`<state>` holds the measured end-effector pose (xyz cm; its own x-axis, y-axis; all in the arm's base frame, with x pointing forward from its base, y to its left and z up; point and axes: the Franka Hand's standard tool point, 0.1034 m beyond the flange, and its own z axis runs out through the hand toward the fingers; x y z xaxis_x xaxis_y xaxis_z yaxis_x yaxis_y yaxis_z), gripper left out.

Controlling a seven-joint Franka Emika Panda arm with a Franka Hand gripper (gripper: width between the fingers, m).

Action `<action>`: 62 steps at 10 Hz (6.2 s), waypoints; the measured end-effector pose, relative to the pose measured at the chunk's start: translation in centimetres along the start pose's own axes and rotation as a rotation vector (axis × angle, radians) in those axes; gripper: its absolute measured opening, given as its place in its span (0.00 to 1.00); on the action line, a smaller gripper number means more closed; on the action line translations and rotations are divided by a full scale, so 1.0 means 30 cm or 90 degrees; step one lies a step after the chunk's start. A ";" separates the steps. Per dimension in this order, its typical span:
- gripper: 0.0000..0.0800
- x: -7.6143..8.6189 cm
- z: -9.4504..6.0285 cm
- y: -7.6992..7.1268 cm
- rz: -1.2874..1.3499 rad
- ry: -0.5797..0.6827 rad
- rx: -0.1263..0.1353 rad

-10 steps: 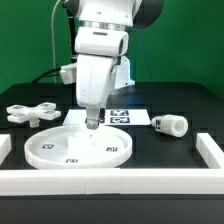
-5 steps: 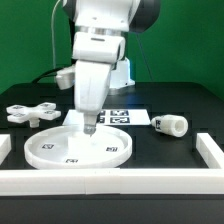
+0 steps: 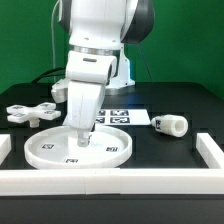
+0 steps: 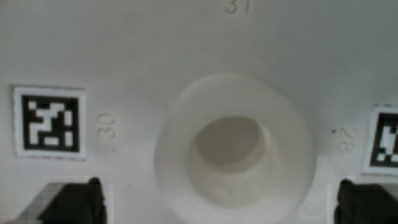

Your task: Assemble round table

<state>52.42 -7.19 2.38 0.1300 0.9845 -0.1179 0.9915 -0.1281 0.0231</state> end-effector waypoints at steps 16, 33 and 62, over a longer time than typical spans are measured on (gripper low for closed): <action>0.51 0.018 0.024 -0.005 -0.009 0.001 0.008; 0.51 0.387 -0.016 0.088 -0.089 0.052 -0.006; 0.81 0.540 -0.205 -0.260 0.688 -0.145 0.133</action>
Offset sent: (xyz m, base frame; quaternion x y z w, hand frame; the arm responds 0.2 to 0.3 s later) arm 0.0043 -0.0059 -0.0039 0.0019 0.0052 -0.0073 1.0000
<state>46.75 10.51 6.39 0.8993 0.3018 -0.3165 0.3362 -0.9399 0.0589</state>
